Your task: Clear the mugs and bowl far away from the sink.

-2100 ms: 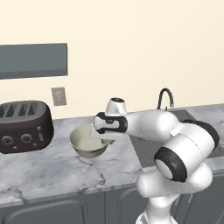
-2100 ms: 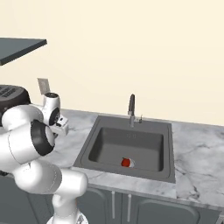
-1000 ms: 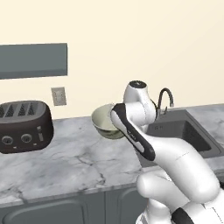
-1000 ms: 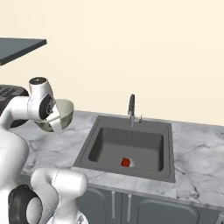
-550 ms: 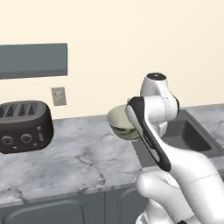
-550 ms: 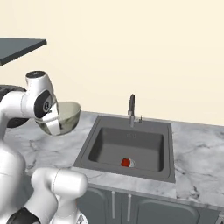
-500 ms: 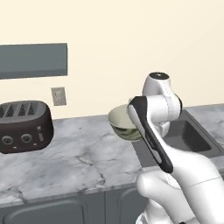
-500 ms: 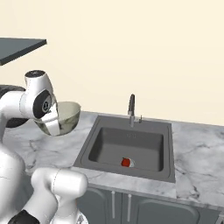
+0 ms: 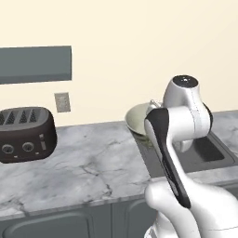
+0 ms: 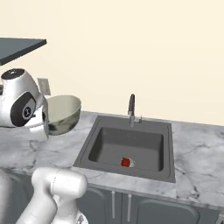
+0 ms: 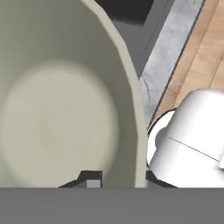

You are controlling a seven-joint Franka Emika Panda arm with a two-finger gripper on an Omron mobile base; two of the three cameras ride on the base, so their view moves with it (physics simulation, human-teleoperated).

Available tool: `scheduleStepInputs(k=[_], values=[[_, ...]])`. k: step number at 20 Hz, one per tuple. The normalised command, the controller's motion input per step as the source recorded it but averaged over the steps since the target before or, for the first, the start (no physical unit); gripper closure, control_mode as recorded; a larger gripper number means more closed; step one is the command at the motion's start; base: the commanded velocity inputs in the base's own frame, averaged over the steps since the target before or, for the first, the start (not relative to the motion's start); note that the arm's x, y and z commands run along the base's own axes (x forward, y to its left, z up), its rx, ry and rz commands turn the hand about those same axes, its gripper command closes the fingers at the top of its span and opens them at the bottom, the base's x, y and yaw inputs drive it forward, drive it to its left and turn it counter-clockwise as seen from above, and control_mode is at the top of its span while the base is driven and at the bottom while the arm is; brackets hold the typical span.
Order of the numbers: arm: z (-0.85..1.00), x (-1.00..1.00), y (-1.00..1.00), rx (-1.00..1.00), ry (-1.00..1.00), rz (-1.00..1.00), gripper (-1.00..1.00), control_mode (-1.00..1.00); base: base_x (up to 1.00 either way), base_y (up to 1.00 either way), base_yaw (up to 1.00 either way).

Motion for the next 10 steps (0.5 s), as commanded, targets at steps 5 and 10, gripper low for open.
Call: scheduleStepInputs(k=[5,10], values=[[0.25,-0.50,-0.03,0.11,0.00,-0.31,1.00,-1.00,0.00,0.00,0.00],[0.03,-0.09,-0.05,0.03,0.00,-0.06,1.00,1.00,-0.69,-0.33,-0.28]])
